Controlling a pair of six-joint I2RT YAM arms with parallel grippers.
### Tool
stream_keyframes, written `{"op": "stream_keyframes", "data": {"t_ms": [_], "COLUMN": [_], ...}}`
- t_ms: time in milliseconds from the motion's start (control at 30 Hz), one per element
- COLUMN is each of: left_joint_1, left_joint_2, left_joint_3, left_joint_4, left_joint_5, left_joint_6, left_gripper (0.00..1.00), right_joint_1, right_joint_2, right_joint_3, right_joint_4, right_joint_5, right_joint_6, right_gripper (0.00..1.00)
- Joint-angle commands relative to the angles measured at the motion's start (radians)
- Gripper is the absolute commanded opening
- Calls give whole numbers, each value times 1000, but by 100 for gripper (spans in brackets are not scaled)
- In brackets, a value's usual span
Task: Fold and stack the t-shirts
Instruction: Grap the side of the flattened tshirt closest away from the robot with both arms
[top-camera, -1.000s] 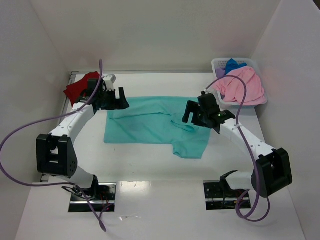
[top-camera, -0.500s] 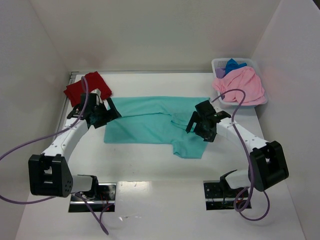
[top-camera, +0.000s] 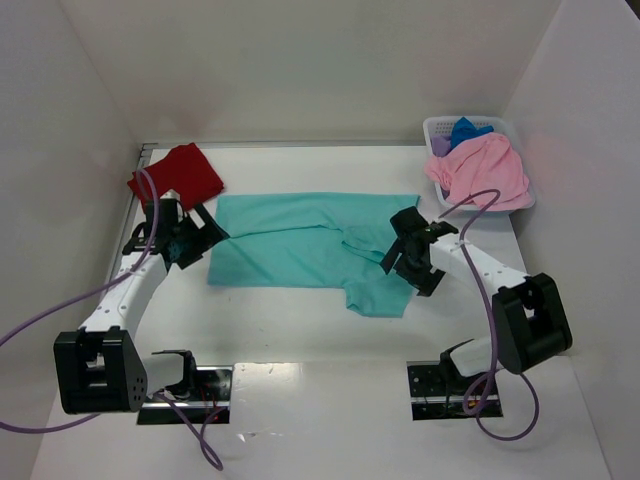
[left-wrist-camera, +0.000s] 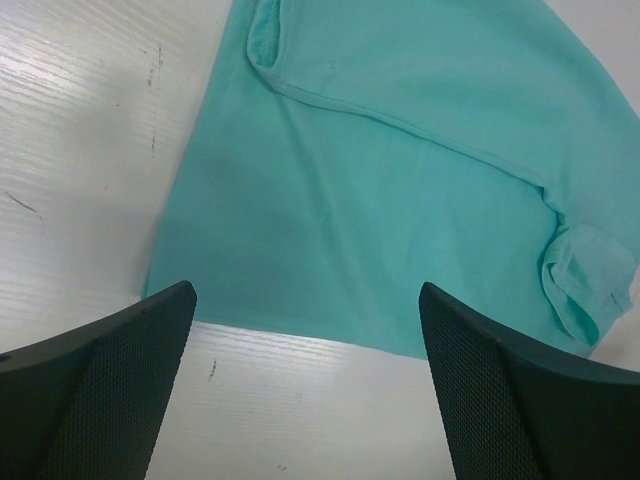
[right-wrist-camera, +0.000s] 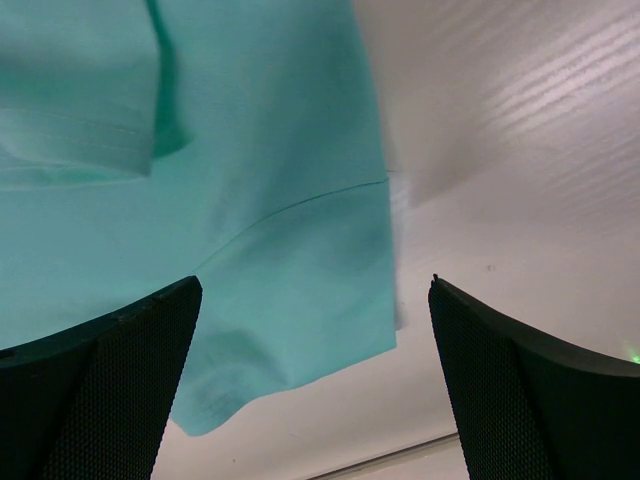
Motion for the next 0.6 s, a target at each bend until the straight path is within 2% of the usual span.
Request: {"op": "stream_keyframes", "data": {"t_ms": [0,367,567], "left_joint_1": [12,43,43], "left_joint_2": [10,46,46], "left_joint_3": [-8,1,12], "left_joint_4": [40,51,-4], "left_joint_5": [3,22,8], "left_joint_6": [-36,-27,-50], "left_gripper": [100,100,100], "right_joint_1": [-24,-43,-43], "right_joint_2": [59,59,-11], "right_joint_3": [-35,-128,-182], "right_joint_4": [-54,60,121], "right_joint_5": [-10,-88,-111], "right_joint_6": [72,40,50], "right_gripper": [100,99,83]}}
